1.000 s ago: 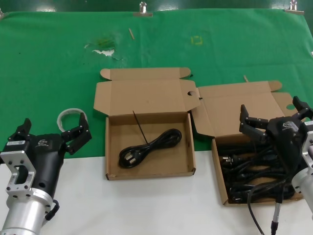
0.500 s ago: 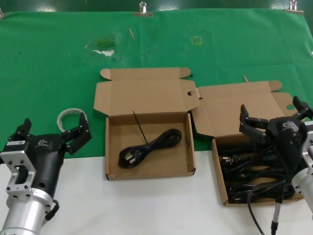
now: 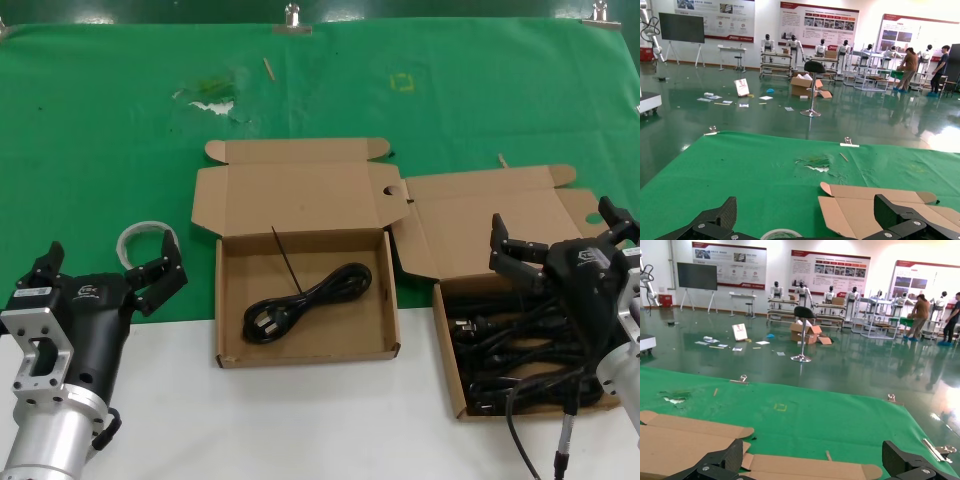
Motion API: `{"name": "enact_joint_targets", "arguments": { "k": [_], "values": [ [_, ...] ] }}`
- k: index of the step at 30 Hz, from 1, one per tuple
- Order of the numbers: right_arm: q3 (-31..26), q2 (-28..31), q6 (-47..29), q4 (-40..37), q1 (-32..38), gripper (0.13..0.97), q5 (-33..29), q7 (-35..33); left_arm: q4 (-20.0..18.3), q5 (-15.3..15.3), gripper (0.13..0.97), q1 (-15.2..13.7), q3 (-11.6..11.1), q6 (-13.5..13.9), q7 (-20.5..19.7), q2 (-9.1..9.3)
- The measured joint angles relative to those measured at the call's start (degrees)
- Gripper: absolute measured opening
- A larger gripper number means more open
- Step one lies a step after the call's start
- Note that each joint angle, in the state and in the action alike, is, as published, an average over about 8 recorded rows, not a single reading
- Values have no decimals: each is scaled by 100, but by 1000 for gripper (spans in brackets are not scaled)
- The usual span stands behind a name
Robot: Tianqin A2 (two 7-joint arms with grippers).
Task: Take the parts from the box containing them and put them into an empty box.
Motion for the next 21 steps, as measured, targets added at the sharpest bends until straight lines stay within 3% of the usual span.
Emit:
{"name": "enact_joint_targets", "arguments": {
  "k": [21],
  "values": [
    [0,0,0,0,0,966,0,0,0,0,966,0,0,0,0,0]
  ]
}}
